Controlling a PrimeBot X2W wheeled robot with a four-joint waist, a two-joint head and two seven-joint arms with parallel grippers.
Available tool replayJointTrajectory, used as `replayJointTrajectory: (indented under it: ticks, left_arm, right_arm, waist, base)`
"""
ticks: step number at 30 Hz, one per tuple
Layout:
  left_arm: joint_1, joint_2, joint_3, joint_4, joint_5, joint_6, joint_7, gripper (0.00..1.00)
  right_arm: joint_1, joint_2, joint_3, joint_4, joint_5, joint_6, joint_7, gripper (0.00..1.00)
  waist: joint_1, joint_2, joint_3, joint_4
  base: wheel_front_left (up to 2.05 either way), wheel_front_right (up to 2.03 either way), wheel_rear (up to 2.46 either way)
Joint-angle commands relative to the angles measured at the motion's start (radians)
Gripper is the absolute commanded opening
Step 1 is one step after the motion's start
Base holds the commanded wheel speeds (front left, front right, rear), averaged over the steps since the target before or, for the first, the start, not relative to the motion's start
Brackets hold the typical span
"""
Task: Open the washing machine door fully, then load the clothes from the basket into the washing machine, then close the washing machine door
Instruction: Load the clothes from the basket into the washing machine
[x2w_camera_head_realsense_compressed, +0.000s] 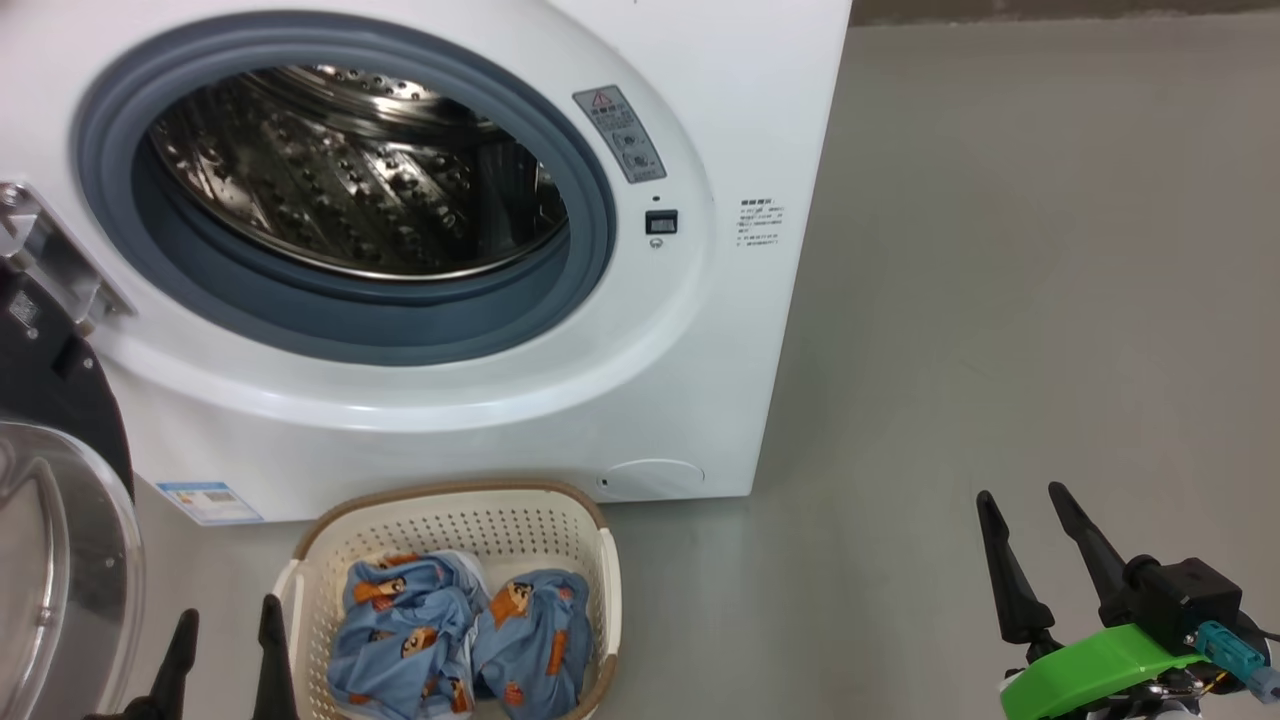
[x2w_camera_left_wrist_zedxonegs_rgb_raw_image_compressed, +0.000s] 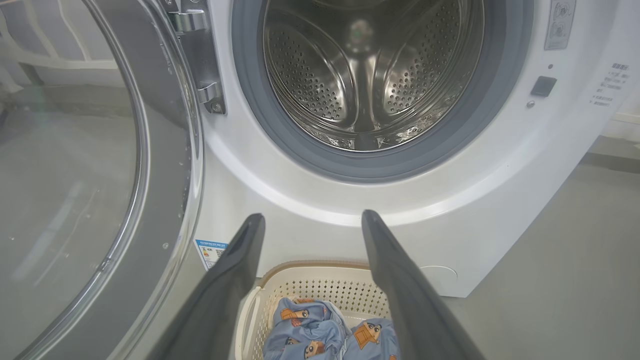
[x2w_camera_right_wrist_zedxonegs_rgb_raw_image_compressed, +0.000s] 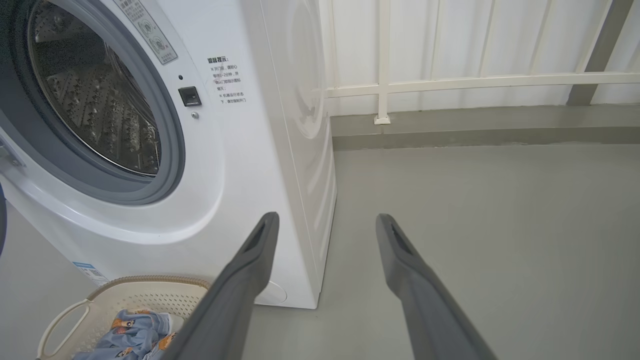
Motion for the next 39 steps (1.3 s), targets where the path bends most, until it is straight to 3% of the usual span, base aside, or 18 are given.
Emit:
replayJointTrajectory:
  ticks: [1,19,39]
  left_arm:
    - [-0.028,0.011,0.026,-0.027,-0.006,0.006,-0.006,1.0]
    - [-0.172,0.011,-0.021,0.041,-0.031,0.008,-0.006,1.0]
    - [-0.476,0.037,-0.007,0.263,0.005,-0.051,-0.006,1.0]
  right_arm:
    - [-0.024,-0.01,0.022,-0.032,-0.006,0.002,-0.012,1.0]
    - [-0.073,-0.012,0.014,-0.063,-0.01,0.002,-0.012,1.0]
    - [-0.172,0.003,0.021,-0.103,-0.029,0.002,-0.012,1.0]
  waist:
    - [0.0,-0.0001,0.022,-0.001]
    - [0.0,-0.0001,0.216,-0.005]
    - [0.0,-0.0001,0.531,-0.05]
  base:
    - [0.0,0.0,0.0]
    - [0.0,0.0,0.0]
    - [0.0,0.0,0.0]
